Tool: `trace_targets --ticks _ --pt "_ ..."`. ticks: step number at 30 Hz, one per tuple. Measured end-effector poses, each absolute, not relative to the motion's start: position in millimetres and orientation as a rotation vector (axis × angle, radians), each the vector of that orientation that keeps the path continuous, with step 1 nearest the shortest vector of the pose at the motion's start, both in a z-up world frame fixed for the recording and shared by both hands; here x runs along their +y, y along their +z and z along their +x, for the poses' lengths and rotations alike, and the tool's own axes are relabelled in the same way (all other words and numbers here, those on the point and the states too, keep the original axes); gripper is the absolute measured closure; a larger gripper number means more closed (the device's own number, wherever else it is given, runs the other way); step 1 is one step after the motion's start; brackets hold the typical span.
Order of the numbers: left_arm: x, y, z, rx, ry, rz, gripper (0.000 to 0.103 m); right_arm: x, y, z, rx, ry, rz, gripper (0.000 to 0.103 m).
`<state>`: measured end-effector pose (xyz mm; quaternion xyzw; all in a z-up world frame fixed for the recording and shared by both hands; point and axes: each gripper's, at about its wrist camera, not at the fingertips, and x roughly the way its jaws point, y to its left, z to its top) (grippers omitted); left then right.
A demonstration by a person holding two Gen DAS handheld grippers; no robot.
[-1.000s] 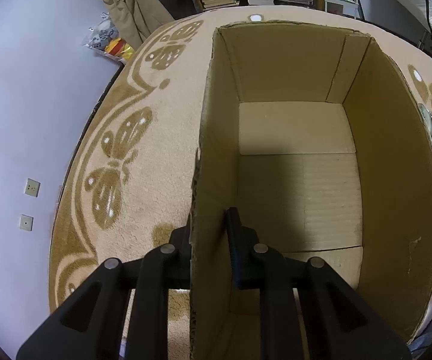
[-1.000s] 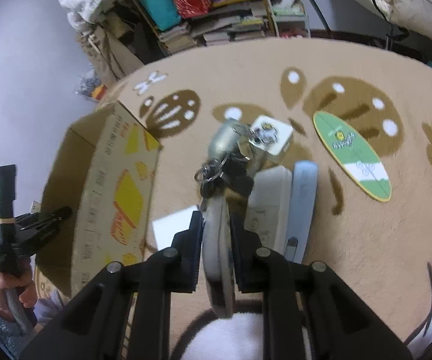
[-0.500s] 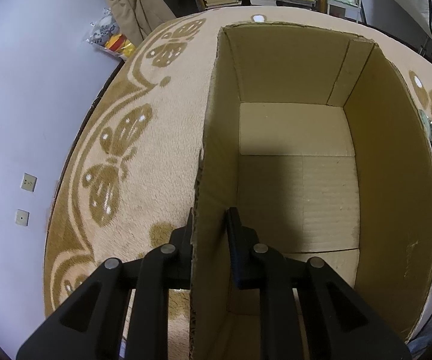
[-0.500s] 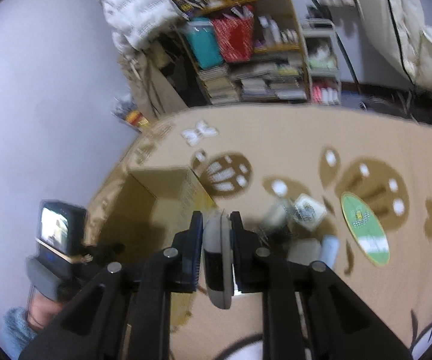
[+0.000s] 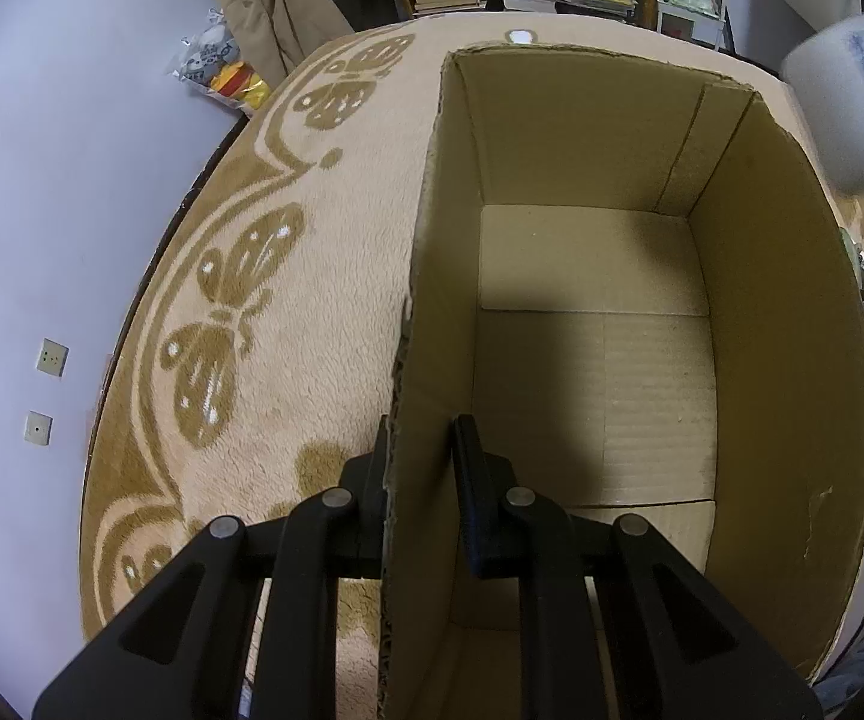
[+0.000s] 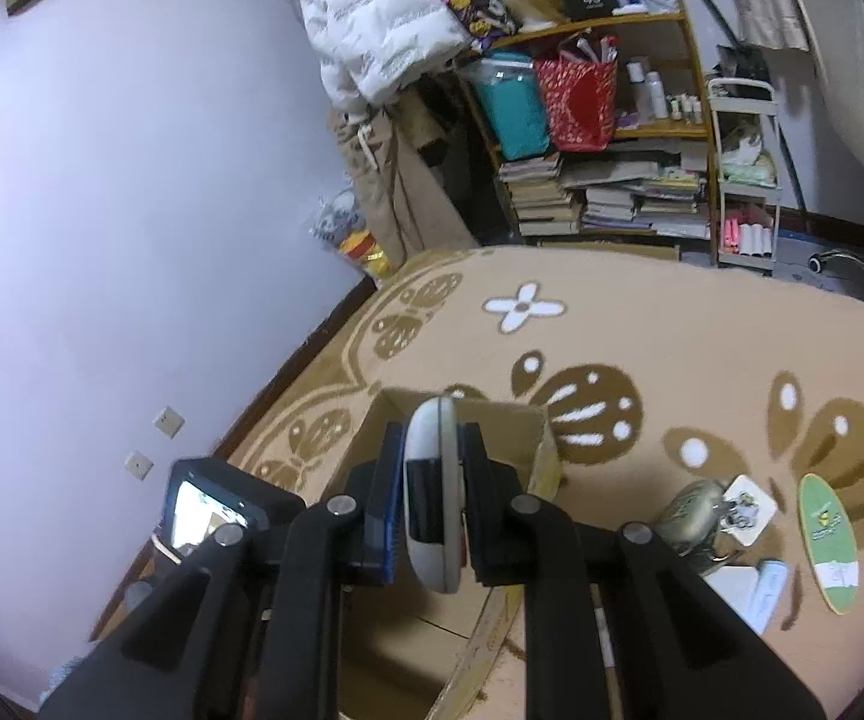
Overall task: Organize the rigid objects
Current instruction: 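Lift the white remote with the right gripper and carry it over the box, then open the right gripper to drop the remote into the box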
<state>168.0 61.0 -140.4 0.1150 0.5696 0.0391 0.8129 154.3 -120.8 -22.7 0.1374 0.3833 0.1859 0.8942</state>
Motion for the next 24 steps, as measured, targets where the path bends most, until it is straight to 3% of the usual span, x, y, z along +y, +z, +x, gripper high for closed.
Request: trace_targets --ticks 12,24 --pt "60.0 -142.3 167.7 1.214 0.085 0.250 0.087 -99.5 -80.4 157.3 0.876 0.406 0.211 0.084" --pt "65.3 -141.5 169.4 1.226 0.076 0.209 0.087 -100.4 -101.7 164.1 0.949 0.360 0.186 0.084"
